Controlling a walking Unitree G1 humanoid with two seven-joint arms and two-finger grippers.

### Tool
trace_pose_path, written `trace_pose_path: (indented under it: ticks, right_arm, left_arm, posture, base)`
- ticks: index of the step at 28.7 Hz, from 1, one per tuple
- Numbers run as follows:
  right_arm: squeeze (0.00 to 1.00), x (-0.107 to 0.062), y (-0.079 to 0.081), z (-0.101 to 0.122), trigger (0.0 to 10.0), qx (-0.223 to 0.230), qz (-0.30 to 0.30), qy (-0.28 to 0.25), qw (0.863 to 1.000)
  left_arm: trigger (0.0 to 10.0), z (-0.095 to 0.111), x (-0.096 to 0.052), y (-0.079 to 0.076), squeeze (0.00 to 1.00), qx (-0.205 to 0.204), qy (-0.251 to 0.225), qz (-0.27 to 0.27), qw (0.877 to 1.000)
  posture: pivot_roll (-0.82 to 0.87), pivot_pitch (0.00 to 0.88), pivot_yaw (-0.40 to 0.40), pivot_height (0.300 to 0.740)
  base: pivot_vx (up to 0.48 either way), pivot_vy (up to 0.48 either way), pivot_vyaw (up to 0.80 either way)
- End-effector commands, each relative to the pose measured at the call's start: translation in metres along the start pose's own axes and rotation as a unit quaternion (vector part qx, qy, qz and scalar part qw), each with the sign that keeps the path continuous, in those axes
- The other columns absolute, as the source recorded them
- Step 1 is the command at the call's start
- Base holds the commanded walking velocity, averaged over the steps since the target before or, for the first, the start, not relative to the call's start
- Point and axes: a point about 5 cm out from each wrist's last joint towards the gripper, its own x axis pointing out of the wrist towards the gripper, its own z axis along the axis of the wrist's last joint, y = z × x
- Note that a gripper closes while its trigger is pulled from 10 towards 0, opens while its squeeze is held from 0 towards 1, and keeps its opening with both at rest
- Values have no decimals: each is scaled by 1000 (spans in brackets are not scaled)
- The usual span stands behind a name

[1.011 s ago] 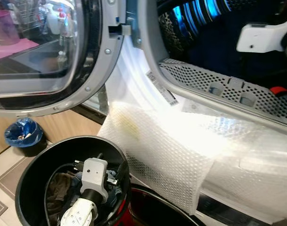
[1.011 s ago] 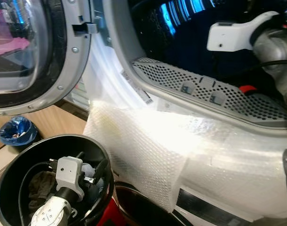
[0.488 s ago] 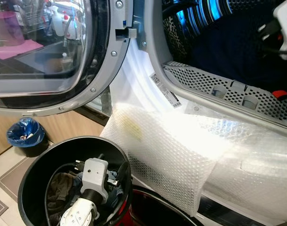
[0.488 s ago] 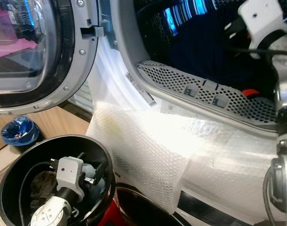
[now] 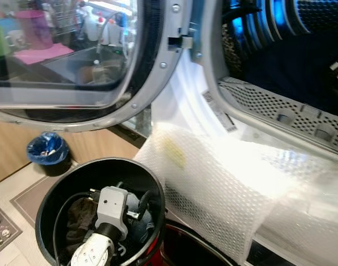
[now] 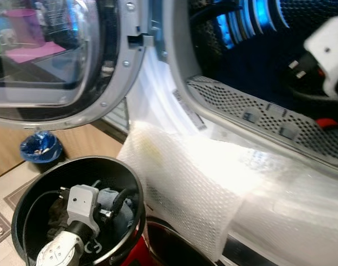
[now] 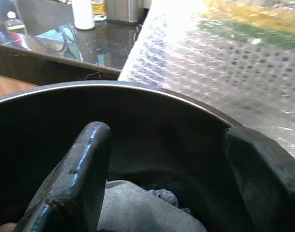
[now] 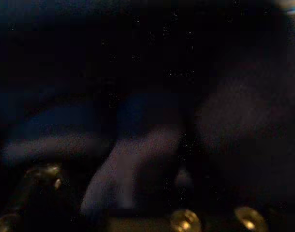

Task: Clothes washing

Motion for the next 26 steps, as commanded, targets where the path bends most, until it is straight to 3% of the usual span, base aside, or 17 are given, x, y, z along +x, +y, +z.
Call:
trace_pose_path:
  ticks: [1,6,8,12,15,17,19,22,26]
  right_arm:
    - [0,-19,-6,-17,10000,7,-5,39,999]
    - [0,-42,-8,-34,10000,28,-43,77,996]
    - [0,-42,-8,-34,10000,28,-43,77,996]
    - [0,-53,1,-29,10000,51,-40,44,997]
    - [0,-60,1,-30,10000,56,-37,44,997]
    - [0,-71,1,-26,10000,77,-24,12,997]
    - [0,-71,1,-26,10000,77,-24,12,997]
    - [0,-88,1,-22,10000,119,-11,-35,992]
    - [0,-96,5,-21,10000,127,4,-59,990]
  left_arm:
    - [10000,-2,0,-3,0,-10,6,-12,1000]
    - [10000,-1,0,-1,0,-7,7,-10,1000]
    - [10000,-1,0,-1,0,-7,7,-10,1000]
    - [10000,-1,0,-1,0,-7,7,-13,1000]
    - [10000,-1,0,-1,0,-6,7,-14,1000]
    - [10000,-1,0,0,0,-5,8,-14,1000]
    - [10000,-1,0,0,0,-5,8,-14,1000]
    - [10000,-2,1,0,0,-5,9,-17,1000]
    - [10000,-1,3,-2,0,-5,8,-22,1000]
  posture:
    - [-58,89,4,740]
    - [-65,93,9,740]
    - [-65,93,9,740]
    - [-69,91,14,740]
    - [-69,91,14,740]
    - [-77,91,17,740]
    - [-77,91,17,740]
    - [-90,88,22,740]
    - [-91,84,24,740]
  base:
    - [0,0,0]
    - [0,0,0]
    - [0,0,0]
    - [0,0,0]
    - [0,0,0]
    - [0,0,0]
    - [0,0,0]
    - [0,0,0]
    - [0,0,0]
